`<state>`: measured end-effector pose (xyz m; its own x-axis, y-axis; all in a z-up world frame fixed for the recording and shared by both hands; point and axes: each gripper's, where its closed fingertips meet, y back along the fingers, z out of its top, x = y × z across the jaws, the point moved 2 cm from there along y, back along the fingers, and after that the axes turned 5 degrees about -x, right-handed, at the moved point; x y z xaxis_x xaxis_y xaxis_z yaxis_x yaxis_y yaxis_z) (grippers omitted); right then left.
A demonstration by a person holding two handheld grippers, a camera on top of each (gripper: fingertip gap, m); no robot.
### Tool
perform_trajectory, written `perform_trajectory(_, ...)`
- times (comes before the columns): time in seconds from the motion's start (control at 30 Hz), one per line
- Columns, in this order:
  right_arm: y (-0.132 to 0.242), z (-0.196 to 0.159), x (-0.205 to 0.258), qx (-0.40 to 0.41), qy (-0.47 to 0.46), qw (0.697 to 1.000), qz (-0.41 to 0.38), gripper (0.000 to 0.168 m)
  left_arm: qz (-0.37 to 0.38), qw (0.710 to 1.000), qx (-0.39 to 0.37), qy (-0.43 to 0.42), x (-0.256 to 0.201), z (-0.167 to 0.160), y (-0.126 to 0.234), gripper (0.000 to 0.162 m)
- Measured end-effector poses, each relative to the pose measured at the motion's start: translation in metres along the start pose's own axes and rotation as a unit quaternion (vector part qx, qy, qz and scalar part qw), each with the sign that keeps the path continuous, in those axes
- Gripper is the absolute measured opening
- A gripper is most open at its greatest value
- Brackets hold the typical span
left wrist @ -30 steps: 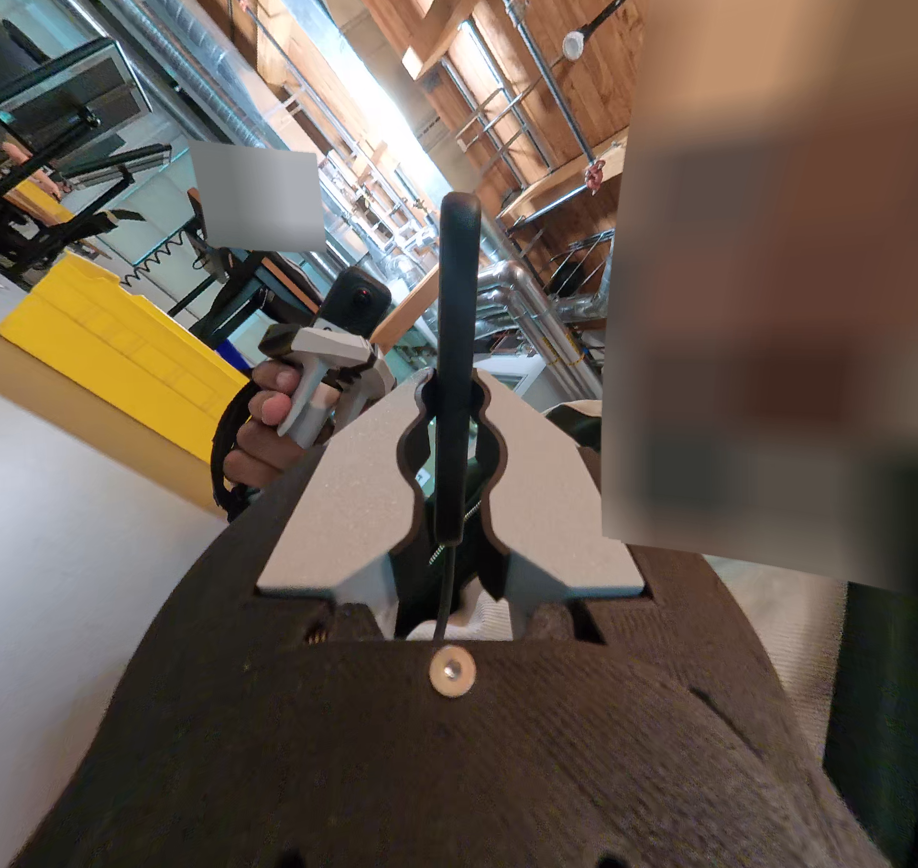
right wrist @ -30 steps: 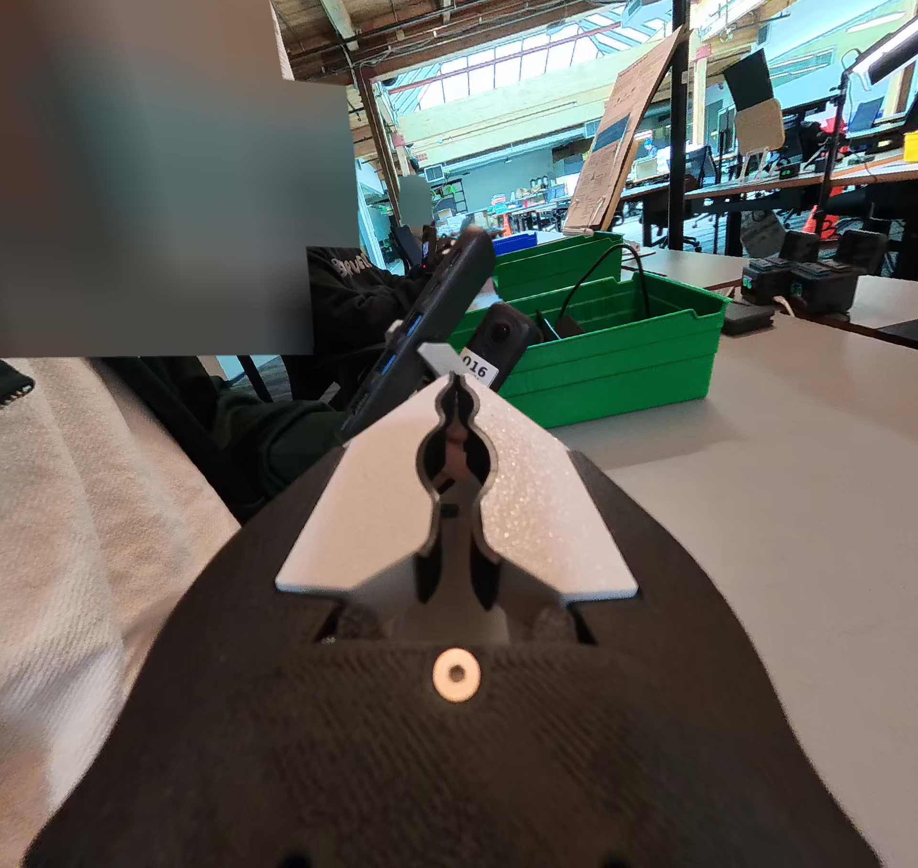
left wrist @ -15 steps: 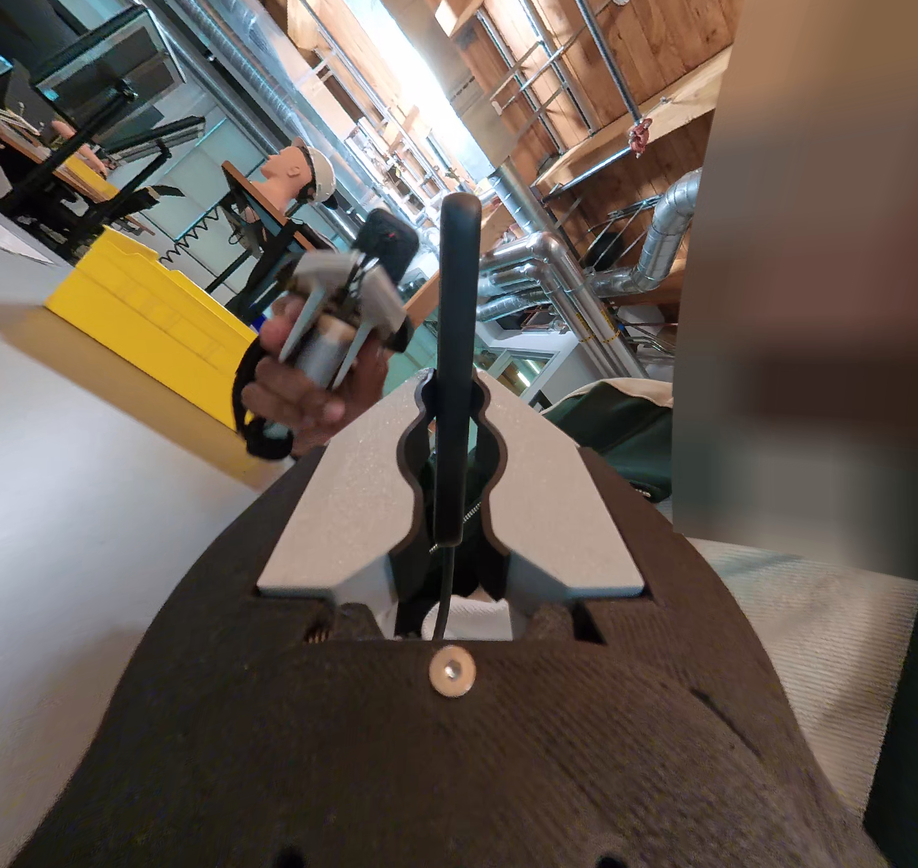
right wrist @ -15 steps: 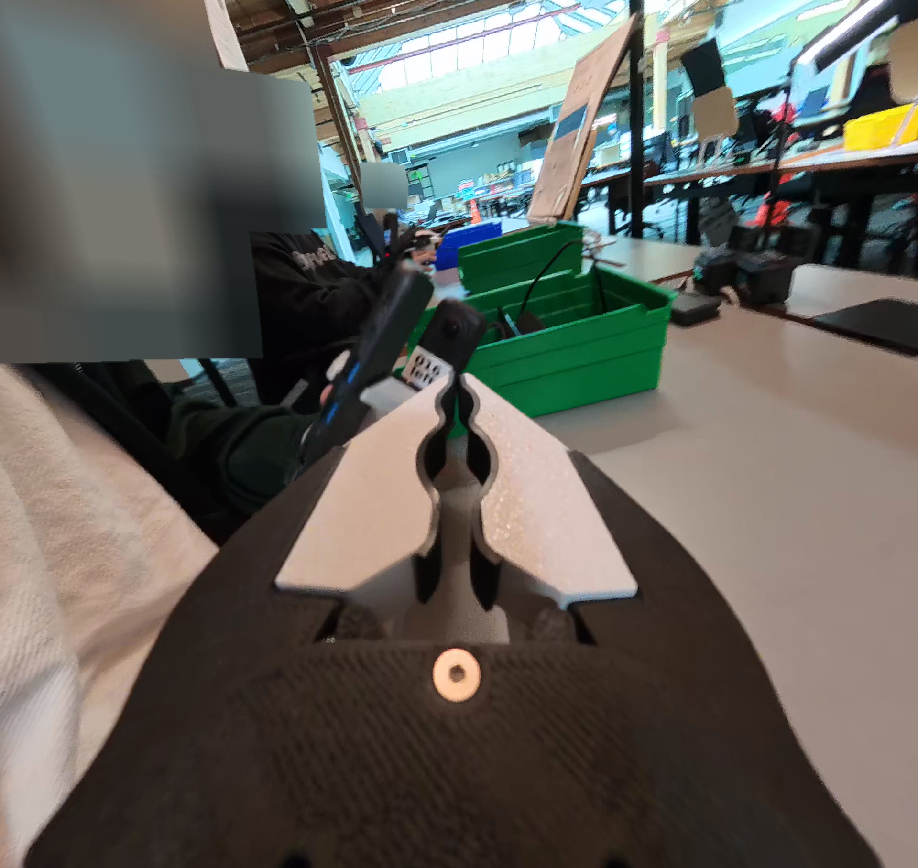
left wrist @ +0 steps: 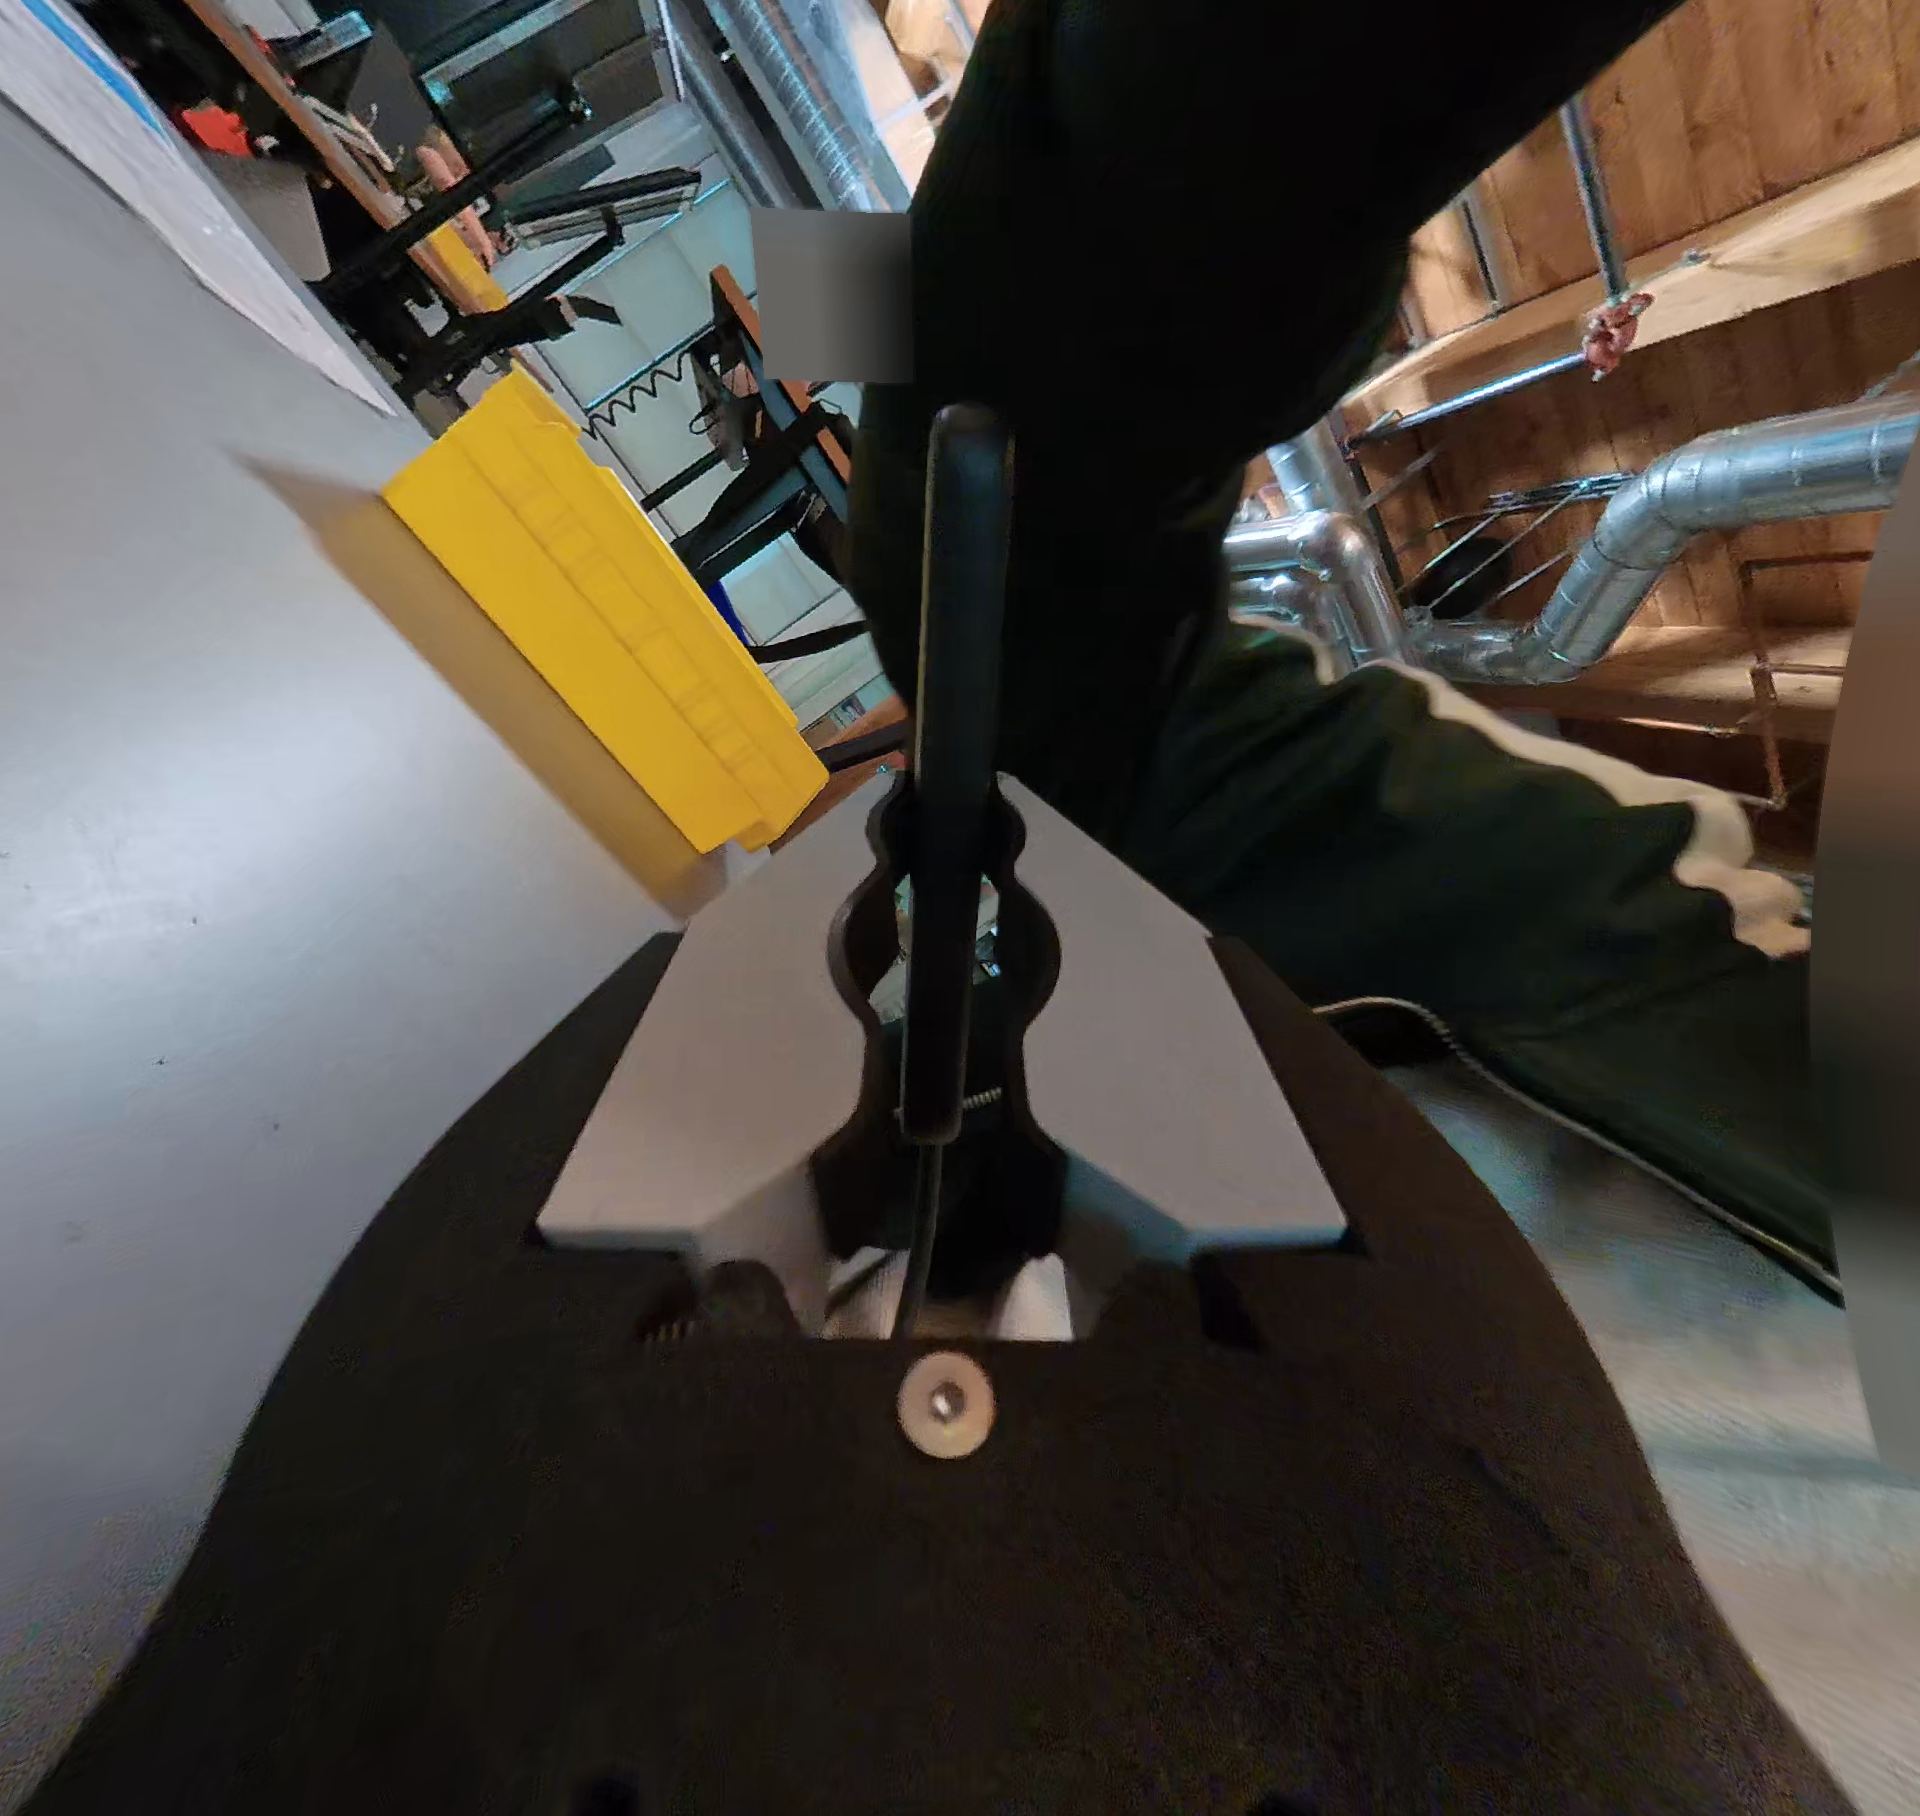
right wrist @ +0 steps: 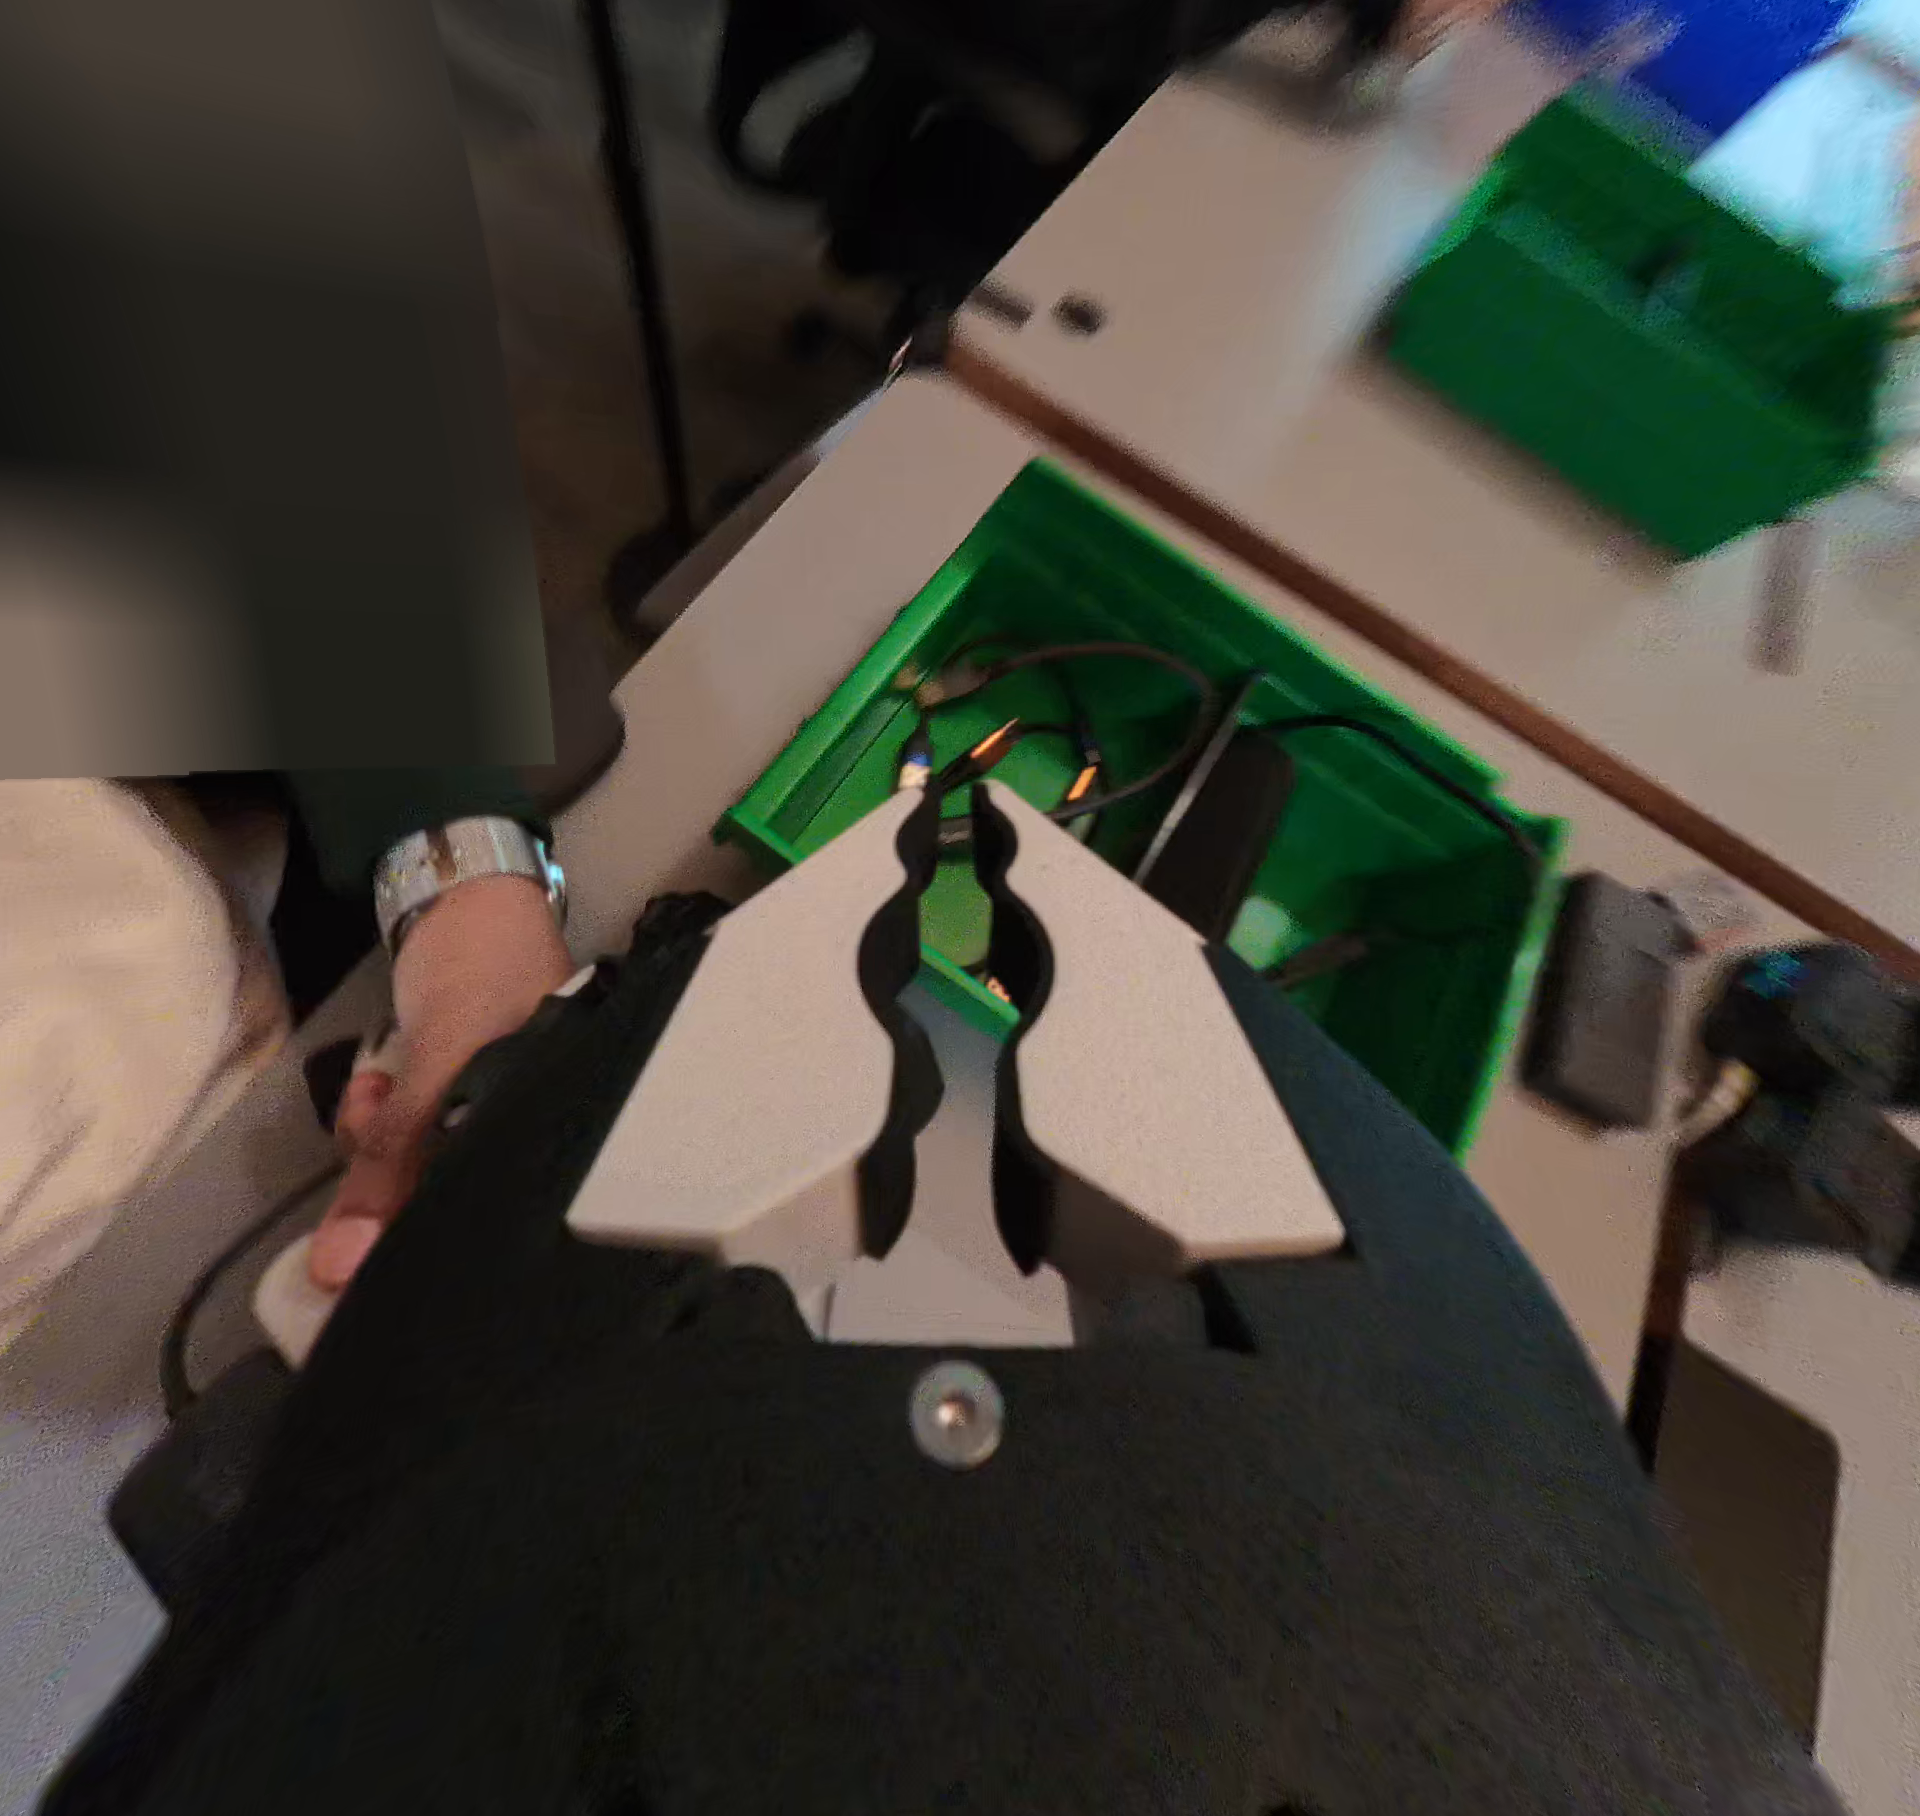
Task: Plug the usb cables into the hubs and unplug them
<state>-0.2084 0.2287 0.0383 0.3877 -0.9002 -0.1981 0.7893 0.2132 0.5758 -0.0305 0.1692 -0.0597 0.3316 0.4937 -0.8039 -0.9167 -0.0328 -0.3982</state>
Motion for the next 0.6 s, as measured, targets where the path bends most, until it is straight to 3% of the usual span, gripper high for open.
perform_trajectory(0.17,-0.118,-0.017,-0.008,0.132,0.148,0.971,0.135,0.007,0.0,1.0,-0.006,0.021,0.002,0.002,0.002,0.01)
perform_trajectory(0.3,-0.185,-0.058,-0.019,0.253,0.293,0.905,0.175,0.035,-0.007,0.999,-0.004,0.033,0.001,0.001,0.003,0.01)
perform_trajectory(0.47,-0.226,-0.069,-0.033,0.285,0.393,0.854,0.186,0.045,-0.014,0.999,-0.002,0.046,-0.001,0.0,0.002,0.01)
perform_trajectory(0.6,-0.236,-0.09,-0.038,0.338,0.388,0.834,0.202,0.053,-0.016,0.999,-0.003,0.051,-0.001,0.0,0.002,0.01)
